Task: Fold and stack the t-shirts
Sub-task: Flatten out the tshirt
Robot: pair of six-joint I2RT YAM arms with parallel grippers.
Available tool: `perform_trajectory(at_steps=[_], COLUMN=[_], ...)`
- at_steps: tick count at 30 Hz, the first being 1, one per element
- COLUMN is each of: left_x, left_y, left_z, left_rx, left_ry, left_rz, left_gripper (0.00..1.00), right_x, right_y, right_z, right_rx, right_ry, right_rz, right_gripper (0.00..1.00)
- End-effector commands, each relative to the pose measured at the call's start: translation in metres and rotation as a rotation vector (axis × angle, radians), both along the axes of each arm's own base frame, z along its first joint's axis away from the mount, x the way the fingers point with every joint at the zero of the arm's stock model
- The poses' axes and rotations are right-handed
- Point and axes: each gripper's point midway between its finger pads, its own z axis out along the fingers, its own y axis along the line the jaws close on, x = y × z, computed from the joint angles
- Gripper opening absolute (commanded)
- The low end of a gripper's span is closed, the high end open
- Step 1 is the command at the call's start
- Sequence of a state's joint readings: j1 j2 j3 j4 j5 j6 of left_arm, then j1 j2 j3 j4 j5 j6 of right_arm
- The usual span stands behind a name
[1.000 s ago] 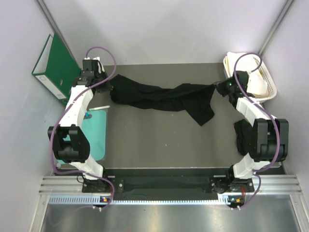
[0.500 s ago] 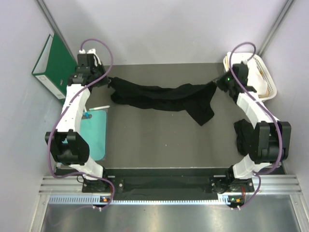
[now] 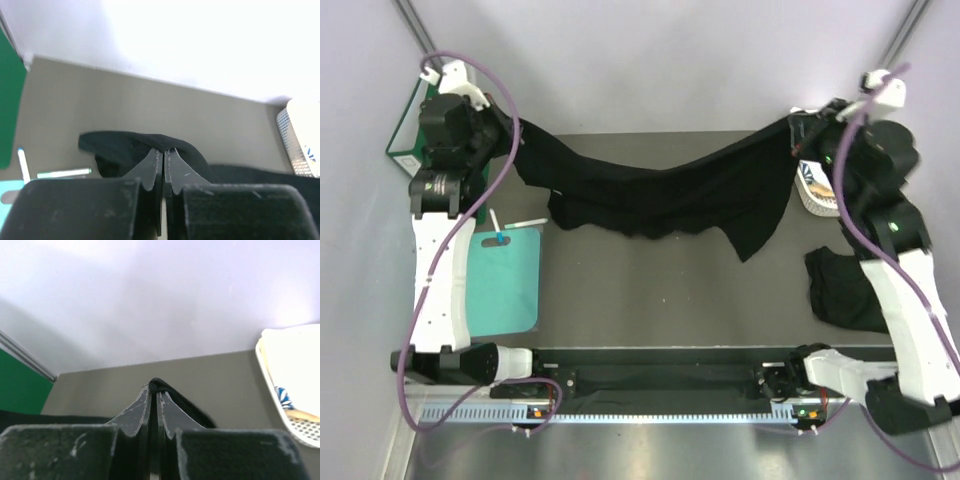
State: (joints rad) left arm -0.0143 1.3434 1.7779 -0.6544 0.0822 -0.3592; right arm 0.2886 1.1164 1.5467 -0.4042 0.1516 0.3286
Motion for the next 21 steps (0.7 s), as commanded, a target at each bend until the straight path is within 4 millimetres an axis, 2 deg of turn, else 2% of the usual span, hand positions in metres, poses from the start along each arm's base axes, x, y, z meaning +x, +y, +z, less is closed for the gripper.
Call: perform_trajectory(at_steps=[1,2,4,5,7,8,14,16,17,21], left_x=[-0.041,-0.054,-0.073,-0.082,-0.103,-0.112,-0.156,-0.16,-0.167,-0.176], left_y=[0.004,0.003,0.003,0.003,0.004,0.004,0.005,0.004,0.009,0.009], left_z=[0.072,0.087,0.103,0.113,0.128,0.136,0.177,0.186,0.199,0.225], left_rx=[0.034,0.036,0.04,0.046,0.055,0.064,0.08,0.09,0.09,0.106], left_ry=[-0.215,-0.255,-0.3,-0.327,-0.379,-0.399,-0.516,-0.541,-0.574,-0.64], left_rz=[0.011,0.007,0.0,0.002,0.004,0.008,0.018,0.011,0.04,0.039], left_gripper=[0.0,0.0,0.0,0.0,0.0,0.0,0.0,0.0,0.0,0.0], right_x=[-0.054,-0.073,-0.092,-0.111,-0.128,-0.143,-0.186,-0.192,-0.199,-0.205], right_y=[-0.03,-0.037,-0.044,-0.05,-0.055,-0.059,-0.067,-0.068,-0.069,-0.068], right_z=[0.037,0.051,0.064,0.076,0.086,0.097,0.116,0.122,0.128,0.14], right_rx=[-0.047,-0.034,-0.023,-0.007,0.005,0.019,0.083,0.093,0.105,0.124], right_ry=[-0.12,-0.166,-0.21,-0.253,-0.286,-0.322,-0.397,-0.412,-0.432,-0.474], right_rz=[-0.081,-0.087,-0.094,-0.095,-0.095,-0.09,-0.062,-0.054,-0.052,-0.034], right_gripper=[0.0,0.0,0.0,0.0,0.0,0.0,0.0,0.0,0.0,0.0])
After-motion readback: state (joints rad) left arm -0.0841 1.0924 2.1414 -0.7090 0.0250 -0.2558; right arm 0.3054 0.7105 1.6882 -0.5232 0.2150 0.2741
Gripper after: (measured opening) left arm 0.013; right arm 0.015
